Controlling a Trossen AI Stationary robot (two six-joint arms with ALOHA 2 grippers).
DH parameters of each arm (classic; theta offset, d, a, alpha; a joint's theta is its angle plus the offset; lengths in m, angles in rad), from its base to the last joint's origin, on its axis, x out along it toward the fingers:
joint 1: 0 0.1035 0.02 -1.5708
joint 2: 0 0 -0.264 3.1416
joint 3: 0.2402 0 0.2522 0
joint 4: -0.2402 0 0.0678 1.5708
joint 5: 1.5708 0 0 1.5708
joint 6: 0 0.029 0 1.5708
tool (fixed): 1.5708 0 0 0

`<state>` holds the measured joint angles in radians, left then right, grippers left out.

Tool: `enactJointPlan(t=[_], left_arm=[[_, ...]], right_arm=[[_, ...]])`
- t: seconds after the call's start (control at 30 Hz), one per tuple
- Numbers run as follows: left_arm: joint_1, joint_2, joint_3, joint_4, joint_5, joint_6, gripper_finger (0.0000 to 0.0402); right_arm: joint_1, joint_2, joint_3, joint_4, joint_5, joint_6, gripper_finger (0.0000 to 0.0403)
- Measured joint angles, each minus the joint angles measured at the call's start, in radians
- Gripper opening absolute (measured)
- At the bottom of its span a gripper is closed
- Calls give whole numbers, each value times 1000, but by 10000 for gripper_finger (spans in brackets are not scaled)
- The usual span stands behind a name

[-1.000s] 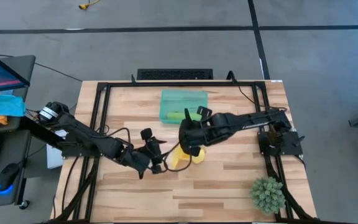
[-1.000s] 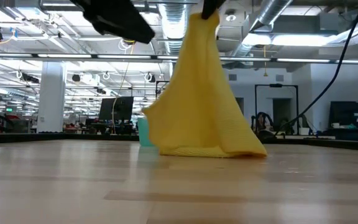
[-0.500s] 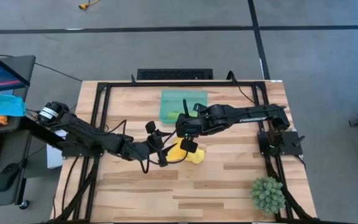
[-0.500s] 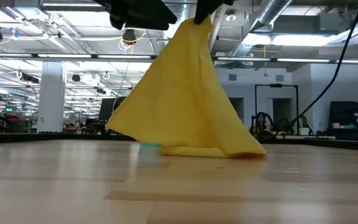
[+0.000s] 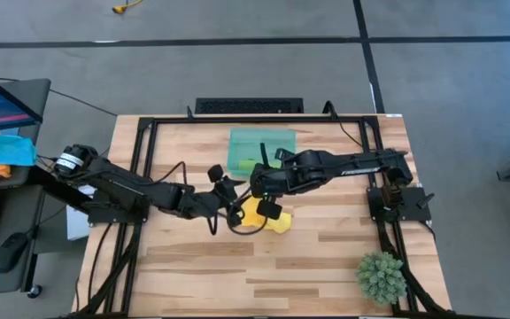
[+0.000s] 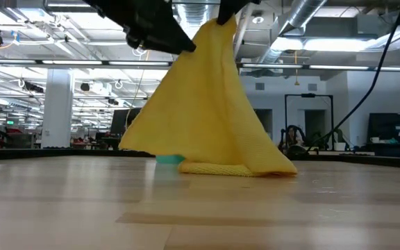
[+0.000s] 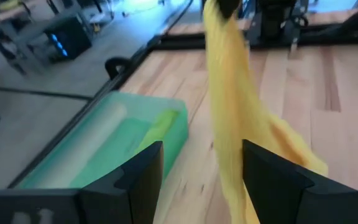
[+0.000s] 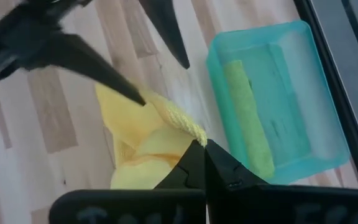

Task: Roll microfiber towels into tight, uniform cylinder then place into a basket
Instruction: Fold the yellow microfiber towel

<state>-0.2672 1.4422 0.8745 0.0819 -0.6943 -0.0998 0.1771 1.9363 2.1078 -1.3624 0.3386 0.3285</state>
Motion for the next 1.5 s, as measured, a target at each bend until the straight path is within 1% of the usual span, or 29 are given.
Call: enactJointPlan(t=[0.13,0.33,0.47,0.83,0.93,1.1,1.17,1.3,1.5], left_arm=[[8,0,0,-70,2,-38,193],[-3,0,0,-183,7,-61,166],[-3,0,0,-279,40,-113,152],[-8,0,0,-536,134,-240,148],[-17,0,0,-569,140,-261,148],[-27,0,0,-573,142,-250,147],[-26,0,0,-573,169,-249,141],[-26,0,0,-574,217,-248,113],[-26,0,0,-611,219,-253,41]], right_arm=[[13,-2,48,-13,3,-7,8],[35,-1,94,-15,6,-15,6],[57,-1,100,-19,6,-15,8],[91,-1,100,-65,7,-15,7],[94,-1,100,-66,15,-14,7],[98,-1,100,-66,32,-14,7],[98,-1,100,-66,32,-14,7],[97,-1,100,-66,32,-14,7],[103,-1,100,-74,31,-14,7]])
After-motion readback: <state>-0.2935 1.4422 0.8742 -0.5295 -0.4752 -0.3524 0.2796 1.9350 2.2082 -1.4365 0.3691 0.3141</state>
